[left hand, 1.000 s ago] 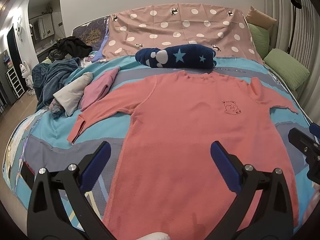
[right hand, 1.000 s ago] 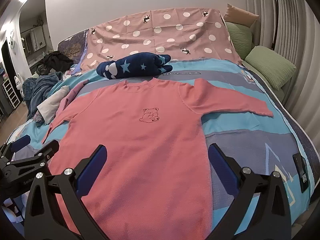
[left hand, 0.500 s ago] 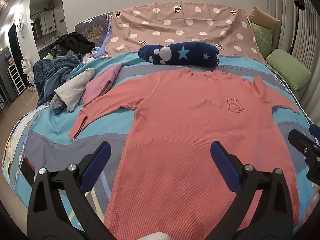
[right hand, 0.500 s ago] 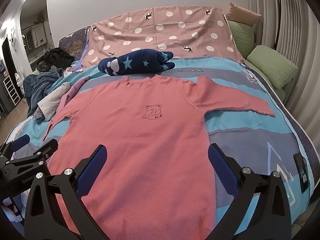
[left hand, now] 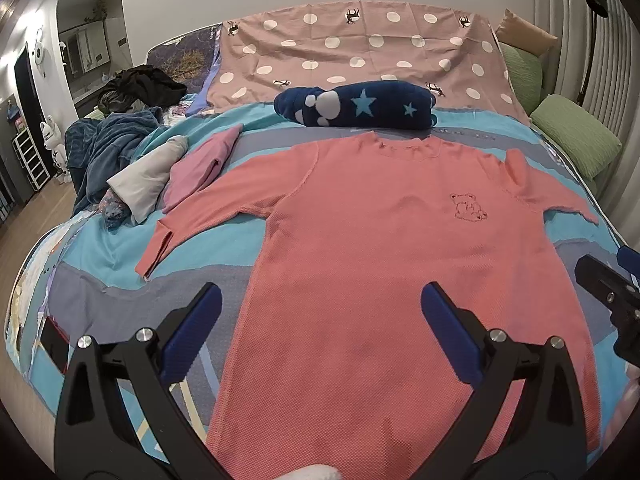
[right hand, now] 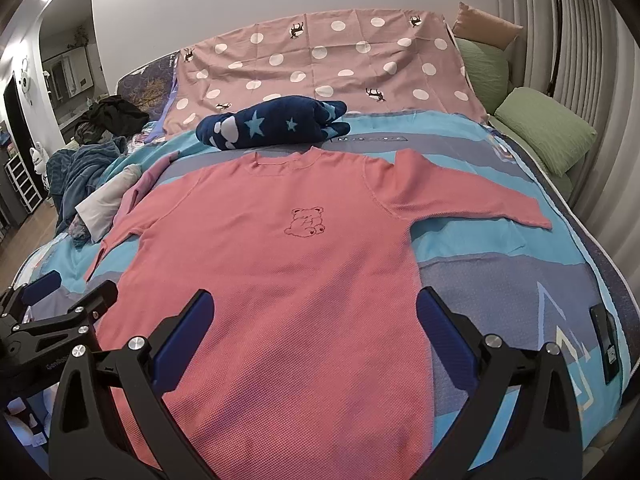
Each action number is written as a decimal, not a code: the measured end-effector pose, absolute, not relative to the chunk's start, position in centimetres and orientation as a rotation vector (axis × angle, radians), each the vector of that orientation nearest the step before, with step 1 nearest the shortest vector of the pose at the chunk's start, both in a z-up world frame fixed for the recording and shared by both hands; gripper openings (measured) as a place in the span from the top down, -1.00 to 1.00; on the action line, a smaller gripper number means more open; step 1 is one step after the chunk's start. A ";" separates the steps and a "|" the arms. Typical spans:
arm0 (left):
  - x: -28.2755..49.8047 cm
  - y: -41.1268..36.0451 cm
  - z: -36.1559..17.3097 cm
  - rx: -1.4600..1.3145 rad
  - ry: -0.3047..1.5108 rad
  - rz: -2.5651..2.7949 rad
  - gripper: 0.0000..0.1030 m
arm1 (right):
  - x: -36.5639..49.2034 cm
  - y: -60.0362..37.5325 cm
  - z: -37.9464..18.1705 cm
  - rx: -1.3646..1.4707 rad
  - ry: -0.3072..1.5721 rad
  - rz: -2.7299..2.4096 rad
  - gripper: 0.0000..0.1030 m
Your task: Fold small clothes
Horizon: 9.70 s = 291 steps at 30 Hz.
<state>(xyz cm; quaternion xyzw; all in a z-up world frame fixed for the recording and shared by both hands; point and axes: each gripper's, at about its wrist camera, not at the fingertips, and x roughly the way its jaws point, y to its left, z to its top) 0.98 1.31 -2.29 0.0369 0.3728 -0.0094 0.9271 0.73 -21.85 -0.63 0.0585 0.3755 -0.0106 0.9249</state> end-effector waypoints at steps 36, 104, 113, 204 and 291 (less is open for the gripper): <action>1.2 2.0 -3.9 0.062 0.793 -0.019 -0.96 | 1.0 -21.6 -1.8 0.119 0.796 -0.027 -0.97; 13.0 15.7 -5.0 -0.134 0.867 -0.266 0.97 | 20.7 -8.7 -3.5 0.373 1.134 0.567 -0.34; 10.1 13.0 -4.1 -0.179 0.832 -0.330 0.97 | 21.7 -7.4 -7.6 0.649 1.364 0.642 -0.35; 18.7 12.0 -11.1 -0.127 0.922 -0.027 -0.04 | 20.2 -33.5 -6.6 0.353 0.945 0.059 0.56; 22.4 3.7 -11.0 -0.341 0.891 -0.492 -0.32 | 17.1 -19.6 -7.3 -0.048 0.794 0.572 0.28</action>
